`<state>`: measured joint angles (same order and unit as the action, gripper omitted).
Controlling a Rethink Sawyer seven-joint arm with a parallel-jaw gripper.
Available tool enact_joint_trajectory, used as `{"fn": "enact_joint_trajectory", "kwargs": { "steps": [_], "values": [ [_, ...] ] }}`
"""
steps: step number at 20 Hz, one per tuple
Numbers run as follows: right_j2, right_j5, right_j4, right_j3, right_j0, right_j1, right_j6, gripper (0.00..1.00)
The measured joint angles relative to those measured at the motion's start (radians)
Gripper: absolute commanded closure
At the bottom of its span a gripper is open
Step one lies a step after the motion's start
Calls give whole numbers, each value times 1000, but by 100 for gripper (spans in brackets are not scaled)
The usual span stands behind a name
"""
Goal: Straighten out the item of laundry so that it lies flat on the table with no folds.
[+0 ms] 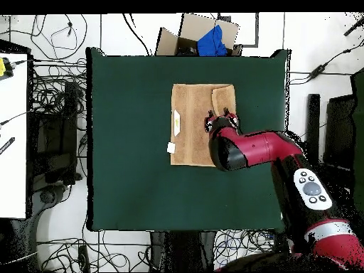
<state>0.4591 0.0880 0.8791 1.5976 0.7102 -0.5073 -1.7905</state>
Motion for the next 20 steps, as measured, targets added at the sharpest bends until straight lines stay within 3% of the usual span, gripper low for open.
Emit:
{"fn": "enact_joint_trajectory", "kwargs": {
  "steps": [12,20],
  "values": [
    [-163,-230,-44,-20,-127,65,0,0],
    [-175,-261,-55,-25,-119,66,0,0]
  ]
}}
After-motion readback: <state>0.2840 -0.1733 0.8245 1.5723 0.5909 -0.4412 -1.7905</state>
